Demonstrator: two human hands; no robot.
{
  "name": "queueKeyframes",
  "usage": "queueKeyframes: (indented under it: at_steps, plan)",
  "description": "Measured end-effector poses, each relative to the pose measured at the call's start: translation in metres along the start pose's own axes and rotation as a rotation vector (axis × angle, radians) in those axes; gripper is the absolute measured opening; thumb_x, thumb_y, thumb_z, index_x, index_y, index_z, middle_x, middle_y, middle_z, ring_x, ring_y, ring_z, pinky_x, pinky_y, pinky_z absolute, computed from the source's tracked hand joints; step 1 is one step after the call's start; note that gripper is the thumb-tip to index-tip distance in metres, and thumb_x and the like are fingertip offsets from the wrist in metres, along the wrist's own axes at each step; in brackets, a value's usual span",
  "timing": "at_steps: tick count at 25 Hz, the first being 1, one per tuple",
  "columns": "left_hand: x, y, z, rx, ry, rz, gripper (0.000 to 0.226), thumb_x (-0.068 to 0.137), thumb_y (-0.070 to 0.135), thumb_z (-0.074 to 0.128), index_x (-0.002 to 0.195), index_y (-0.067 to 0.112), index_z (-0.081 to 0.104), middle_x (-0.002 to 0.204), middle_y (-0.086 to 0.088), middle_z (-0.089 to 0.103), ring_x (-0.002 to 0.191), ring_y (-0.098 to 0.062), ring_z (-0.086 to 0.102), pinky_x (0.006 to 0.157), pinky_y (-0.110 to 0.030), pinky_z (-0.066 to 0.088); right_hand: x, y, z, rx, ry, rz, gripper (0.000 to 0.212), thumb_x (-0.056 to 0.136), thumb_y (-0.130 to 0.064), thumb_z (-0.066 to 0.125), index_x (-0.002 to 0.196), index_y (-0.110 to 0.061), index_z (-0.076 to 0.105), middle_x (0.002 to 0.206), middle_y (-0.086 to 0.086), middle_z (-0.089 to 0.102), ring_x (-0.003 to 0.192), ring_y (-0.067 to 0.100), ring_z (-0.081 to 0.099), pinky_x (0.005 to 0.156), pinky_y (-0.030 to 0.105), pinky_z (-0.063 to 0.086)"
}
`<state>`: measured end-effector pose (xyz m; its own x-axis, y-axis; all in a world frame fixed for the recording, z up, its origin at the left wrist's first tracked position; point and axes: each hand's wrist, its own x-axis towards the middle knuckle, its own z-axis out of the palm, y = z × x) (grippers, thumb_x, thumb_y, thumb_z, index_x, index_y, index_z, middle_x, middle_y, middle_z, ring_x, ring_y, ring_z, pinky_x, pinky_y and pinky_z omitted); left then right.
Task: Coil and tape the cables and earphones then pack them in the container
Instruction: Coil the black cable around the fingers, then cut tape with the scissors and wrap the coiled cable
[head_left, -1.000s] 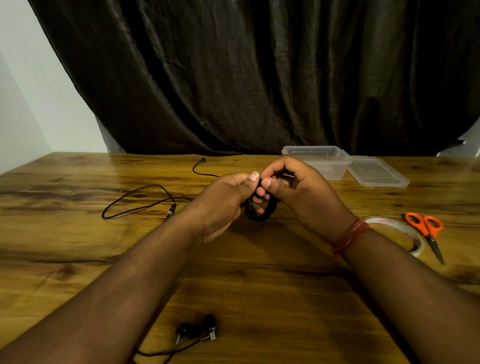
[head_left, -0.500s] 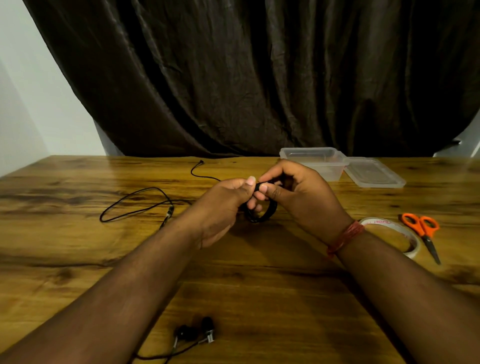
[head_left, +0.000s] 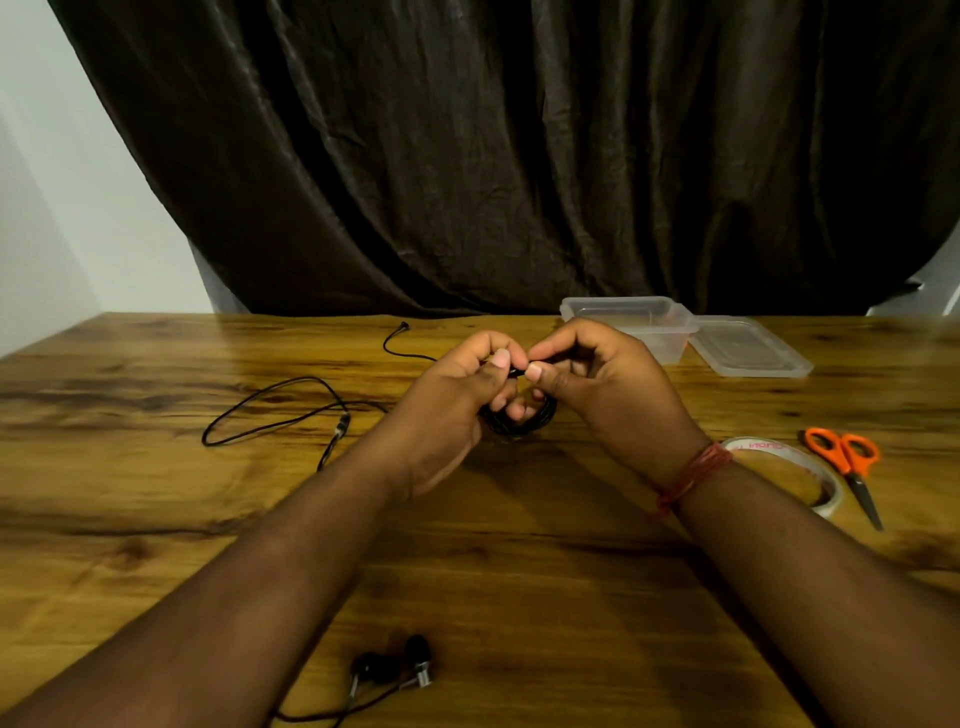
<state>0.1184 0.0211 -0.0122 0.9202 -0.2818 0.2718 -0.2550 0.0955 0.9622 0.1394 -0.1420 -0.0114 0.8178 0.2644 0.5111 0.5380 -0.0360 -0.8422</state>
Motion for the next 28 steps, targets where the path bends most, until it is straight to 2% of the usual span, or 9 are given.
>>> queueKeyframes:
  at_steps: [4, 7, 9, 14, 16, 20, 23, 25, 28]
  plan:
    - [-0.002, 0.004, -0.001, -0.133, -0.047, -0.041, 0.026, 0.105, 0.007, 0.031, 0.090, 0.010, 0.052, 0.066, 0.001, 0.041, 0.056, -0.008, 0.036, 0.080, -0.027, 0.051, 0.001, 0.000, -0.002, 0.035, 0.003, 0.014, 0.013, 0.086, 0.002, 0.067, 0.092, -0.011, 0.066, 0.072, -0.003, 0.069, 0.068, 0.005, 0.067, 0.063, 0.017, 0.053]
    - [-0.002, 0.004, -0.004, -0.195, -0.085, -0.068, 0.026, 0.102, 0.001, 0.031, 0.089, 0.008, 0.052, 0.070, -0.001, 0.041, 0.053, -0.006, 0.035, 0.096, -0.038, 0.037, 0.002, 0.001, -0.003, 0.033, 0.005, 0.021, 0.013, 0.086, 0.003, 0.067, 0.093, -0.007, 0.065, 0.068, -0.005, 0.068, 0.066, 0.004, 0.066, 0.063, 0.016, 0.053]
    - [-0.002, 0.004, -0.008, -0.247, -0.113, -0.084, 0.026, 0.100, 0.000, 0.032, 0.089, 0.005, 0.055, 0.070, -0.002, 0.043, 0.053, -0.006, 0.035, 0.094, -0.040, 0.028, 0.002, 0.002, -0.004, 0.035, 0.001, 0.026, 0.013, 0.086, 0.004, 0.066, 0.094, -0.006, 0.065, 0.068, -0.006, 0.068, 0.065, 0.002, 0.065, 0.063, 0.015, 0.052]
    - [-0.001, 0.003, -0.012, -0.313, -0.097, -0.109, 0.025, 0.100, 0.019, 0.040, 0.093, 0.005, 0.060, 0.072, -0.001, 0.042, 0.056, -0.008, 0.033, 0.075, -0.028, 0.037, 0.003, 0.004, -0.004, 0.073, -0.021, 0.055, 0.013, 0.087, 0.004, 0.064, 0.095, -0.006, 0.064, 0.080, 0.004, 0.065, 0.070, 0.008, 0.066, 0.069, 0.019, 0.055]
    - [0.001, 0.002, -0.011, -0.321, -0.066, -0.119, 0.032, 0.100, 0.032, 0.041, 0.092, 0.007, 0.061, 0.070, 0.001, 0.042, 0.054, -0.007, 0.034, 0.079, -0.032, 0.037, 0.004, 0.003, -0.006, 0.061, -0.046, 0.072, 0.013, 0.089, 0.000, 0.064, 0.098, -0.009, 0.065, 0.084, 0.004, 0.064, 0.076, 0.010, 0.066, 0.073, 0.021, 0.055]
    - [0.001, 0.002, -0.009, -0.285, -0.019, -0.097, 0.036, 0.103, 0.035, 0.037, 0.088, 0.011, 0.059, 0.068, 0.004, 0.041, 0.051, -0.005, 0.032, 0.081, -0.033, 0.042, 0.006, 0.003, -0.016, 0.054, -0.090, 0.130, 0.017, 0.095, -0.008, 0.058, 0.108, -0.016, 0.066, 0.096, 0.009, 0.066, 0.095, 0.021, 0.063, 0.090, 0.044, 0.053]
    - [-0.001, 0.002, -0.006, -0.225, 0.002, -0.079, 0.037, 0.104, 0.032, 0.035, 0.085, 0.012, 0.059, 0.066, 0.005, 0.040, 0.051, -0.005, 0.031, 0.082, -0.034, 0.043, 0.009, -0.003, -0.022, 0.067, -0.016, 0.148, 0.017, 0.098, -0.009, 0.053, 0.106, -0.017, 0.066, 0.097, 0.006, 0.071, 0.094, 0.017, 0.068, 0.090, 0.042, 0.055]
    - [-0.001, 0.003, -0.003, -0.155, 0.019, -0.077, 0.037, 0.105, 0.032, 0.034, 0.086, 0.012, 0.058, 0.066, 0.005, 0.040, 0.052, -0.006, 0.031, 0.082, -0.032, 0.045, 0.011, -0.009, -0.037, -0.104, 0.066, 0.119, 0.014, 0.099, -0.015, 0.054, 0.105, -0.018, 0.066, 0.096, 0.004, 0.072, 0.092, 0.018, 0.069, 0.085, 0.037, 0.056]
    - [-0.004, 0.004, 0.002, -0.062, 0.029, -0.058, 0.038, 0.105, 0.033, 0.032, 0.089, 0.009, 0.057, 0.068, 0.003, 0.040, 0.054, -0.007, 0.031, 0.067, -0.018, 0.049, 0.010, -0.024, -0.076, -0.689, 0.049, 0.117, 0.008, 0.094, -0.029, 0.060, 0.090, -0.027, 0.065, 0.086, -0.002, 0.069, 0.085, 0.018, 0.067, 0.076, 0.032, 0.051]
